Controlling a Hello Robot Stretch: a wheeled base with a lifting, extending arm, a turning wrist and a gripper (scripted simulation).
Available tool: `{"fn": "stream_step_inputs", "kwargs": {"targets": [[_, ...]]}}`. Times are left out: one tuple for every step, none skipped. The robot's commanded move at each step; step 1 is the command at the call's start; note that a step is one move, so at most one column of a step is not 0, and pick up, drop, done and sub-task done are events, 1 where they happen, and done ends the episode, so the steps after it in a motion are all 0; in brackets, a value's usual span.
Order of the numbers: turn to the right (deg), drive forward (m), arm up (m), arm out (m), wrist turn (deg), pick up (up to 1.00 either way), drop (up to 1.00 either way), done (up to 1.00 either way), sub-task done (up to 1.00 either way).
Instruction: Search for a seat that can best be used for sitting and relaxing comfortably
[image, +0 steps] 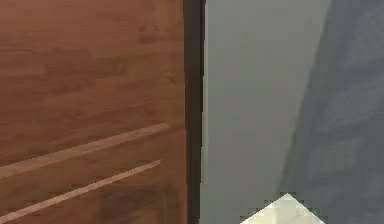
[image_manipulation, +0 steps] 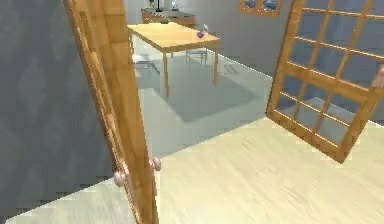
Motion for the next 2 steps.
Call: {"fn": "stream_step_inputs", "kwargs": {"targets": [[-45.0, 0.00, 0.00, 0.00, 0.0, 0.00, 0.00, 0.00, 0.00], [-45.0, 0.00, 0.00, 0.00, 0.0, 0.00, 0.00, 0.00, 0.00]]}}
